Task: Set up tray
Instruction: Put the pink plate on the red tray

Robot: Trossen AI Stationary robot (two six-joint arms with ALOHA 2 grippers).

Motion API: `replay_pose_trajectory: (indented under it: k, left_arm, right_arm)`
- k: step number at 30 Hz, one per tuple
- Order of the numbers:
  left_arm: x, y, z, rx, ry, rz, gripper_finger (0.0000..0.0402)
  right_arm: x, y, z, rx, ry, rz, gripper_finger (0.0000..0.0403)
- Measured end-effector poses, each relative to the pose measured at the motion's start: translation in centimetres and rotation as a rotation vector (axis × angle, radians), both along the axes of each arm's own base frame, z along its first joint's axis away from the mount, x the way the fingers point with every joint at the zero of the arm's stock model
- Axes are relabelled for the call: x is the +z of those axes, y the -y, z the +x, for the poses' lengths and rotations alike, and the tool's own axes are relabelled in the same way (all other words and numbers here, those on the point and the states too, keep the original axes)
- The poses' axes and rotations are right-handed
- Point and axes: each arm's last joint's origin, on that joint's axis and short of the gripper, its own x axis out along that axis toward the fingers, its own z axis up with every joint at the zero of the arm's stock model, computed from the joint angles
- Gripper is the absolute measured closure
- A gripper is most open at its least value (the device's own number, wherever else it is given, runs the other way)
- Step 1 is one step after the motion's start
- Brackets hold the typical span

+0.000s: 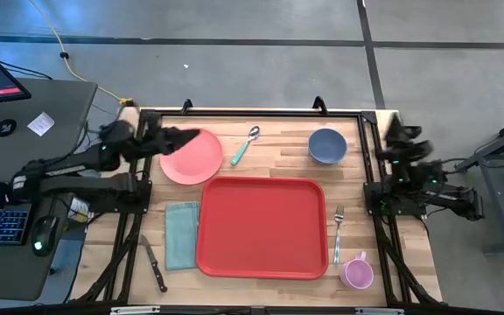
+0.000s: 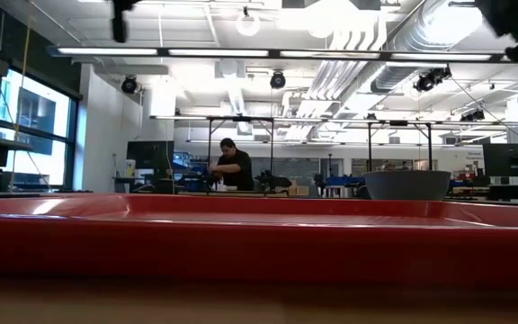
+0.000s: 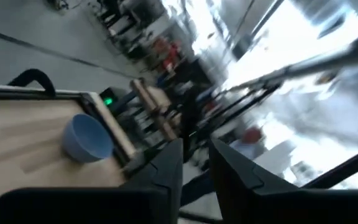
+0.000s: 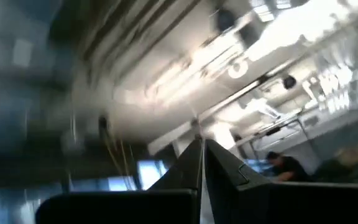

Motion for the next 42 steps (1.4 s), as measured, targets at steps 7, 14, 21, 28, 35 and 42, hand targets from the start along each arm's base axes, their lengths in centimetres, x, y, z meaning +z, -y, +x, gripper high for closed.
replay_pose_trajectory:
  k: [7,14,21,28,35,42]
  left_arm:
    - [1.7,-3.5,4.7,-0.039,-0.257,0.084,0.0332]
    - [0.9,-8.4,8.6,-0.124,-0.674,0.042,0.0342]
    - [-3.2,-12.7,12.9,-0.283,-0.935,-0.056,0.0279]
    - [-7.2,-14.5,15.5,-0.302,-1.078,-0.095,0.019]
    - [-11.1,-15.9,16.9,-0.219,-1.207,-0.143,0.0156]
    - [-14.4,-16.0,18.2,-0.217,-1.287,-0.185,0.0172]
  right_arm:
    - [4.4,0.2,-0.5,0.232,0.348,0.125,0.0402]
    - [11.1,2.1,4.6,0.264,0.049,0.312,0.0402]
    - [16.0,4.6,9.7,0.235,-0.074,0.473,0.0402]
    - [20.8,5.0,12.2,0.381,-0.134,0.335,0.0402]
    - [21.7,5.4,12.8,0.299,-0.271,0.281,0.0402]
    - [19.9,5.7,12.0,0.373,-0.481,0.394,0.0402]
